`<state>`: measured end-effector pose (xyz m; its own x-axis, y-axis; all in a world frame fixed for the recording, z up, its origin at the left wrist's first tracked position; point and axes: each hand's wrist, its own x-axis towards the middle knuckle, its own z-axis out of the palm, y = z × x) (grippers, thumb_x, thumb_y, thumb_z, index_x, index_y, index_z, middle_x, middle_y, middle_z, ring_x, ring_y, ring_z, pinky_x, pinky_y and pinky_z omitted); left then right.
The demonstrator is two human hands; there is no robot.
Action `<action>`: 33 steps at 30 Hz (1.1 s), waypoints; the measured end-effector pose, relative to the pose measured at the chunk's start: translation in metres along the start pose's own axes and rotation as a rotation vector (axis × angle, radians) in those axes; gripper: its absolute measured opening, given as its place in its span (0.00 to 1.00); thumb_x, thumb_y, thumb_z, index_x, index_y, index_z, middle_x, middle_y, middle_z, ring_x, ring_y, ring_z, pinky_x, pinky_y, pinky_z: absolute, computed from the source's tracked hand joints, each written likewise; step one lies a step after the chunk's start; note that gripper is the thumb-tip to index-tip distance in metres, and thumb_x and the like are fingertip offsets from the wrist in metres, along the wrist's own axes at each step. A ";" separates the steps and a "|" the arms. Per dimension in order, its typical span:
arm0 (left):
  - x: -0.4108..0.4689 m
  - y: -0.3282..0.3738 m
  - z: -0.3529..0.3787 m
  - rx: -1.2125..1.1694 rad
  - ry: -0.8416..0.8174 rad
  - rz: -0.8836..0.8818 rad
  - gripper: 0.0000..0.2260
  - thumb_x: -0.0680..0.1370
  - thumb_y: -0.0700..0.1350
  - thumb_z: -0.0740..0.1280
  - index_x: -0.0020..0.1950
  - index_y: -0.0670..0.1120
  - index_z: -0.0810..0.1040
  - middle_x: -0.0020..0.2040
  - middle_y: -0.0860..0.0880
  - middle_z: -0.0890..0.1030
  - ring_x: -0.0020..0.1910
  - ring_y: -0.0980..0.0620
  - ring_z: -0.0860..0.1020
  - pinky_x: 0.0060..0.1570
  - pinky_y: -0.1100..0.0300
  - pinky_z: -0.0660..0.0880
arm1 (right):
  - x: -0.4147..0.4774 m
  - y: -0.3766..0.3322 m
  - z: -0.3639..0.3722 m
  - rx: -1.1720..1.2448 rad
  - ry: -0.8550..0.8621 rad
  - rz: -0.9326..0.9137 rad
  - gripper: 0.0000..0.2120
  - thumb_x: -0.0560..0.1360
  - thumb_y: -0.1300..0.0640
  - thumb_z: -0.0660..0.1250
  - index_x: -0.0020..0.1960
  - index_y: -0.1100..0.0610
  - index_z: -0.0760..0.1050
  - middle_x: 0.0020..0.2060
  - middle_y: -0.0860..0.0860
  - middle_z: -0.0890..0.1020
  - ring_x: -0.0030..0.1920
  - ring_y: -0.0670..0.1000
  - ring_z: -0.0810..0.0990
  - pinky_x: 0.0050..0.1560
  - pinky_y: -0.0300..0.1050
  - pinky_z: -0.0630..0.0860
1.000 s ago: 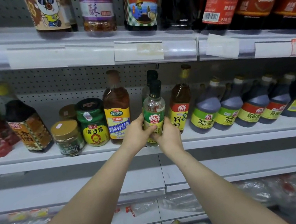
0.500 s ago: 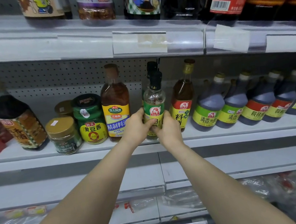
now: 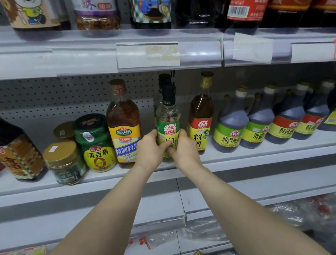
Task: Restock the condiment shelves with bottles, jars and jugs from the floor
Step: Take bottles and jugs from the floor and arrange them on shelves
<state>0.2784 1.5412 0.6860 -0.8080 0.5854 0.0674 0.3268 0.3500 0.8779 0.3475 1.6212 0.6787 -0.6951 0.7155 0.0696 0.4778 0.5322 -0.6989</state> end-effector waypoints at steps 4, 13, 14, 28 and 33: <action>0.001 0.001 0.001 0.015 0.008 -0.006 0.17 0.76 0.41 0.73 0.62 0.38 0.77 0.58 0.41 0.82 0.58 0.42 0.80 0.60 0.45 0.76 | 0.001 0.000 0.002 -0.004 0.002 0.005 0.19 0.77 0.61 0.70 0.64 0.61 0.67 0.58 0.59 0.79 0.58 0.60 0.78 0.54 0.51 0.75; 0.002 0.000 -0.001 0.063 0.001 0.005 0.15 0.76 0.39 0.71 0.62 0.37 0.76 0.60 0.40 0.81 0.59 0.41 0.79 0.62 0.45 0.75 | 0.000 -0.001 -0.002 -0.029 -0.029 0.015 0.19 0.77 0.60 0.71 0.64 0.62 0.69 0.59 0.60 0.80 0.59 0.61 0.78 0.56 0.52 0.75; 0.000 -0.001 -0.002 0.063 -0.009 0.007 0.16 0.77 0.38 0.71 0.63 0.37 0.76 0.60 0.40 0.81 0.60 0.41 0.79 0.62 0.45 0.75 | -0.003 0.001 -0.003 -0.039 -0.038 0.013 0.19 0.77 0.60 0.71 0.65 0.62 0.69 0.60 0.60 0.80 0.59 0.61 0.78 0.57 0.52 0.75; -0.073 0.019 -0.015 0.095 -0.002 0.070 0.22 0.78 0.39 0.69 0.72 0.42 0.72 0.66 0.43 0.78 0.65 0.46 0.77 0.63 0.55 0.73 | -0.070 0.015 -0.039 -0.027 -0.084 -0.106 0.26 0.78 0.63 0.68 0.74 0.55 0.68 0.64 0.58 0.79 0.62 0.60 0.77 0.59 0.50 0.75; -0.112 0.031 -0.010 0.077 0.055 0.096 0.19 0.78 0.40 0.69 0.70 0.42 0.74 0.63 0.44 0.80 0.62 0.49 0.78 0.62 0.58 0.74 | -0.092 0.022 -0.062 -0.021 -0.096 -0.194 0.27 0.78 0.61 0.68 0.76 0.54 0.67 0.65 0.57 0.78 0.64 0.60 0.76 0.62 0.54 0.76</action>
<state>0.3744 1.4792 0.7104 -0.7961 0.5785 0.1775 0.4393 0.3508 0.8270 0.4550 1.5955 0.7005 -0.8228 0.5528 0.1321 0.3407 0.6658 -0.6638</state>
